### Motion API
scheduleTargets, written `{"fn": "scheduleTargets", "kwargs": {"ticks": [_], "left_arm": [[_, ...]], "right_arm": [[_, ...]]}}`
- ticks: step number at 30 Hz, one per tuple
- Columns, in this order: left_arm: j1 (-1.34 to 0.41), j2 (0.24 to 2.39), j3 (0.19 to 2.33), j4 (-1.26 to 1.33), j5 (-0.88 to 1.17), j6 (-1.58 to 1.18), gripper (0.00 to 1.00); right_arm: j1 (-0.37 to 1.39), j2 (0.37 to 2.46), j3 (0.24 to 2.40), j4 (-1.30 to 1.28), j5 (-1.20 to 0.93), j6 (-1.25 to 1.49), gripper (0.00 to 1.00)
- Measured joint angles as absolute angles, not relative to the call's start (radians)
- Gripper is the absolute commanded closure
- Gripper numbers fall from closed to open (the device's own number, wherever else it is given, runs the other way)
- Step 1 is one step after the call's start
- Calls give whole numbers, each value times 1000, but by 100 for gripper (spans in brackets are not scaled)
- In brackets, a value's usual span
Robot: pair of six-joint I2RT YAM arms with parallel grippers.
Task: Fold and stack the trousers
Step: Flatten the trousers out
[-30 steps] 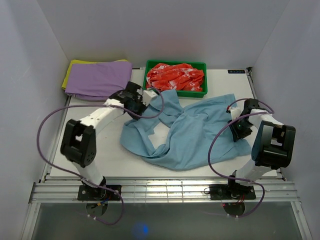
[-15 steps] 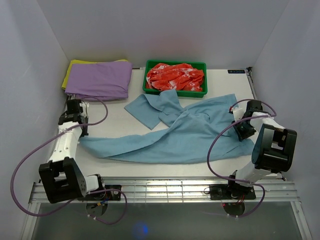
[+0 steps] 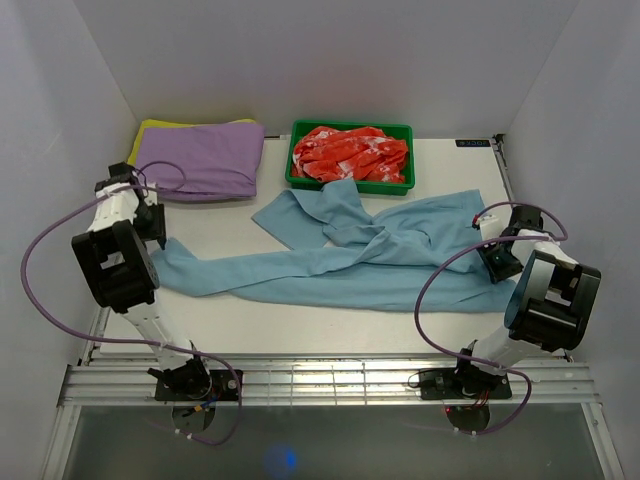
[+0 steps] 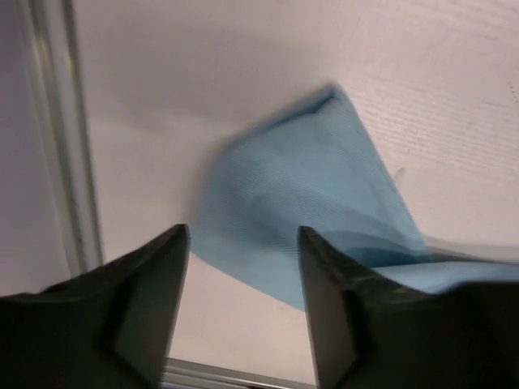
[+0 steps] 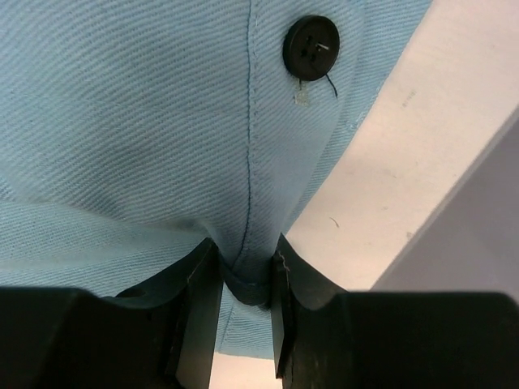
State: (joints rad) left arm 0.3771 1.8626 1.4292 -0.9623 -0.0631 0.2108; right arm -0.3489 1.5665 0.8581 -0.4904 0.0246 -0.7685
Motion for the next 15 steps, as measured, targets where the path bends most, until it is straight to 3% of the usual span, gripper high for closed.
{"fn": "scheduleTargets", "kwargs": {"ticks": [2, 8, 12, 13, 14, 15], "left_arm": [[384, 1891, 1515, -948, -43, 230, 2], [402, 1630, 1383, -918, 56, 407, 2], [403, 1340, 1166, -917, 133, 630, 7], [403, 1273, 1109, -921, 154, 692, 7], [402, 1216, 1052, -916, 174, 760, 7], [402, 1168, 995, -907, 194, 828, 7]], "right_arm": [[-364, 1563, 857, -482, 44, -780, 67], [-388, 1555, 862, -521, 50, -801, 59], [-393, 1552, 892, -617, 11, -814, 43], [-393, 1552, 907, -644, 1, -817, 26], [-393, 1552, 925, -670, -8, -814, 19], [-393, 1552, 945, -691, -16, -820, 5]]}}
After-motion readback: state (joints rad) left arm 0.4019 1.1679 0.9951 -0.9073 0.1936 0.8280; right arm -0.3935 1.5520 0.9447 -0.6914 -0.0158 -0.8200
